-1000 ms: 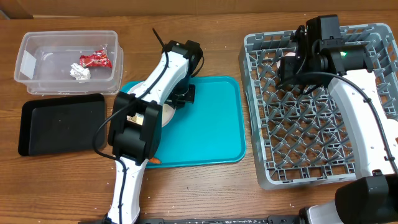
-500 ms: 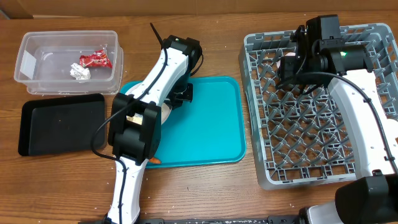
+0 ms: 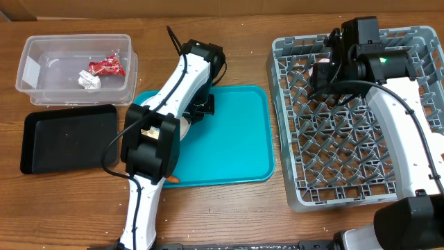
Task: Sort waste into correct bins and load items into the dishwasher
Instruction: 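Grasp the white plate's rim with the left gripper and lift it, then carry the plate left over the black tray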
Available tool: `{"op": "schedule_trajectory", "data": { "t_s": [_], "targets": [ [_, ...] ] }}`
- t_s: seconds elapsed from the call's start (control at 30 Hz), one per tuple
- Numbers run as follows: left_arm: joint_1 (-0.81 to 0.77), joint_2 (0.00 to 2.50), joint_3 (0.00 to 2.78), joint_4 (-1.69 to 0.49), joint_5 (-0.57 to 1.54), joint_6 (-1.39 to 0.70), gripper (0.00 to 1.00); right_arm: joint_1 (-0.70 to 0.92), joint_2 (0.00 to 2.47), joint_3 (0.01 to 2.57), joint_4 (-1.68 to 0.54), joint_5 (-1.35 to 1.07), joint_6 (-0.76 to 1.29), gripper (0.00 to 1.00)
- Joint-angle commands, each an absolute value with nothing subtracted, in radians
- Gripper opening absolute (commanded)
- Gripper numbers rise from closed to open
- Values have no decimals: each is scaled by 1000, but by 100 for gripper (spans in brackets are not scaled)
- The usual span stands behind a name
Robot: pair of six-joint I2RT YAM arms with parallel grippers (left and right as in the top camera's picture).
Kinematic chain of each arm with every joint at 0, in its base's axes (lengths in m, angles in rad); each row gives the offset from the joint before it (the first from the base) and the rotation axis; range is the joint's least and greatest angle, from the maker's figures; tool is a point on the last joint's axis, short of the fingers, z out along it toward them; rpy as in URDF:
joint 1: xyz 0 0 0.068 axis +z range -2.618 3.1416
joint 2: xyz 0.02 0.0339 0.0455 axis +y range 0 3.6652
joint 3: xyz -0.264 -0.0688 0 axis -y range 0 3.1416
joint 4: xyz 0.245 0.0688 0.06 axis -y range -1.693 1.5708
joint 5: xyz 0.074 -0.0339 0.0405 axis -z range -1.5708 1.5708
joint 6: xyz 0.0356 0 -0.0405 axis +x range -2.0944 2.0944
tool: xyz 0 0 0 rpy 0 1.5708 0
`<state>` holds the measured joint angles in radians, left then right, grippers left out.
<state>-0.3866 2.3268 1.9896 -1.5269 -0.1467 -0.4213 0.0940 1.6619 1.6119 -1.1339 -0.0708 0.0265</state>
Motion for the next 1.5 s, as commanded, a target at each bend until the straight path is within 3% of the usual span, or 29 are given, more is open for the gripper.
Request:
{"op": "schedule_trajectory", "data": {
  "t_s": [0.0,0.5,1.1,1.47],
  "targets": [
    [-386,2256,2013,-1545,-170,-459,4,94,1661,1623,-1128,-69,29,50],
    [-344,2072,2013,-1623,-191,-488,4,94,1661,1623,-1135,-68,29,50],
    [-78,1903,1955,-1667,-189,-486,4,94,1661,1623,-1134,-54,29,50],
    [64,1903,1865,-1539,-67,-362,4,94,1661,1623,-1135,-54,29,50]
  ]
}}
